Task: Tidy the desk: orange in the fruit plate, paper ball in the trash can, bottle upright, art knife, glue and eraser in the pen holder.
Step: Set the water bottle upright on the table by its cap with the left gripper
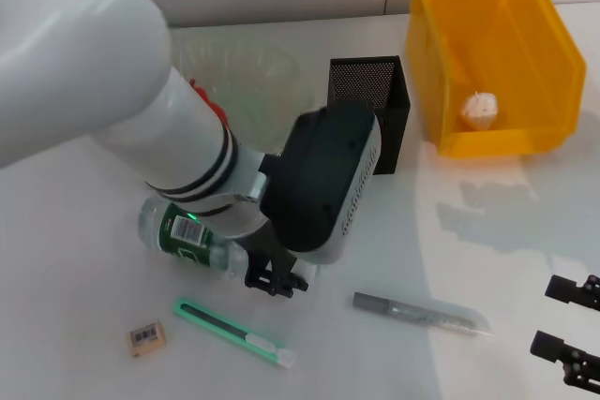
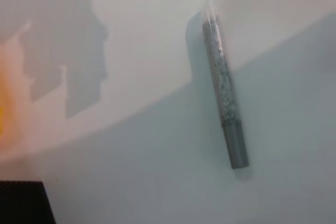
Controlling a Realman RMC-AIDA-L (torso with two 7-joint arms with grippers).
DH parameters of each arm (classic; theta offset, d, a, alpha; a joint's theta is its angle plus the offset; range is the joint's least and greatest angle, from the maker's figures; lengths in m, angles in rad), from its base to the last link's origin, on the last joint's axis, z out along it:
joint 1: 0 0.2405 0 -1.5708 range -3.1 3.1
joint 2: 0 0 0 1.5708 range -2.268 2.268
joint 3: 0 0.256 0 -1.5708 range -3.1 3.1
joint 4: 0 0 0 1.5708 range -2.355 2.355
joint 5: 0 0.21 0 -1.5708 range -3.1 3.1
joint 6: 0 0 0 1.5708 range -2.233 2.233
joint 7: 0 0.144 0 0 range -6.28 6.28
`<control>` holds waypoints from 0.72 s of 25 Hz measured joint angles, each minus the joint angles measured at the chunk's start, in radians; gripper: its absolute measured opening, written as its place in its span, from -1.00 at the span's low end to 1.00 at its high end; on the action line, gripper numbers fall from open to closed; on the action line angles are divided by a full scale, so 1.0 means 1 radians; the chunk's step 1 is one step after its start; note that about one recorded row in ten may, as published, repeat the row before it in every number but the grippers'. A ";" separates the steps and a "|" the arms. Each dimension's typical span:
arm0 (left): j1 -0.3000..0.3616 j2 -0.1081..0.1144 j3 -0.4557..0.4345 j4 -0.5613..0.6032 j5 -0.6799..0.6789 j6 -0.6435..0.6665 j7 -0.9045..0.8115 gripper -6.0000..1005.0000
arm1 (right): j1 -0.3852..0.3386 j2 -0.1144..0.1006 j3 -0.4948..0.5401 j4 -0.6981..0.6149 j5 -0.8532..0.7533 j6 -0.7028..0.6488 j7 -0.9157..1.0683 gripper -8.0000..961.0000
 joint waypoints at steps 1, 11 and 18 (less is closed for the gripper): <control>0.012 0.000 -0.024 0.028 -0.003 0.033 -0.002 -0.12 | 0.001 0.000 0.000 -0.001 0.000 -0.001 0.002 0.49; 0.178 0.007 -0.312 0.254 -0.044 0.234 -0.005 -0.10 | 0.014 0.000 0.001 0.001 -0.001 -0.003 0.003 0.49; 0.277 0.010 -0.445 0.344 -0.081 0.274 -0.001 -0.10 | 0.042 0.000 -0.005 -0.003 -0.001 -0.005 0.018 0.48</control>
